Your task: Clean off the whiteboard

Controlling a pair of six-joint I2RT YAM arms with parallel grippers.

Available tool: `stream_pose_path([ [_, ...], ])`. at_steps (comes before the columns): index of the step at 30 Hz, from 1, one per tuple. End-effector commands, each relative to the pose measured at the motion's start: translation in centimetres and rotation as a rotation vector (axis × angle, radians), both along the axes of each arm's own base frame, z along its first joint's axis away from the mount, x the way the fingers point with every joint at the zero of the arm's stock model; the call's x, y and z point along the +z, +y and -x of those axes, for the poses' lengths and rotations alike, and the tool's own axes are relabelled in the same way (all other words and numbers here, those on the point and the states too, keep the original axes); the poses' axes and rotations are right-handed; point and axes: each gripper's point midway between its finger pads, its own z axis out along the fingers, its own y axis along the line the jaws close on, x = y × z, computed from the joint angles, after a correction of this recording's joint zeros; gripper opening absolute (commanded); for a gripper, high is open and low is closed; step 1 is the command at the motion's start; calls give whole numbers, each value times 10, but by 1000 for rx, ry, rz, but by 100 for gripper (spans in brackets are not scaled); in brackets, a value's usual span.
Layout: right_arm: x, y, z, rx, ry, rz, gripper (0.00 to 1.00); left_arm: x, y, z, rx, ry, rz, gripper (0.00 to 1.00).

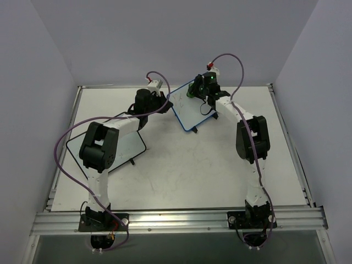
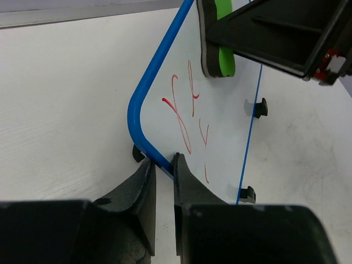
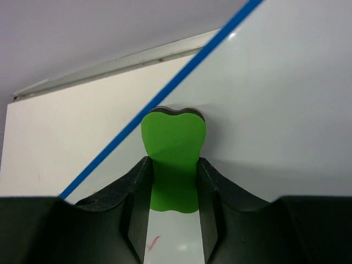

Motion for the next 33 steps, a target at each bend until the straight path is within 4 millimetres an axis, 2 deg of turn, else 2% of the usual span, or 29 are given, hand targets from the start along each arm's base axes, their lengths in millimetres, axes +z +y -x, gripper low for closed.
stream_pose_path([
  [1,-55,77,60,237,164,44,0,-33,-15,23,-108,29,-127,2],
  [4,-54,99,71,277,165,79,0,-33,-16,24,-108,28,-129,2],
  [6,-49,107,73,287,150,98,0,-32,-17,25,-110,27,-128,2],
  [7,-53,110,80,297,167,111,0,-31,-17,25,-110,27,-128,2],
  [11,-59,104,88,276,187,146,0,-30,-17,26,-110,25,-128,2],
  [20,-78,70,98,191,232,209,0,-26,-21,28,-115,19,-128,2],
  [28,-84,13,81,70,270,202,0,-25,-20,28,-114,16,-134,2],
  [33,-78,1,74,61,275,202,0,-24,-20,28,-115,13,-136,2],
])
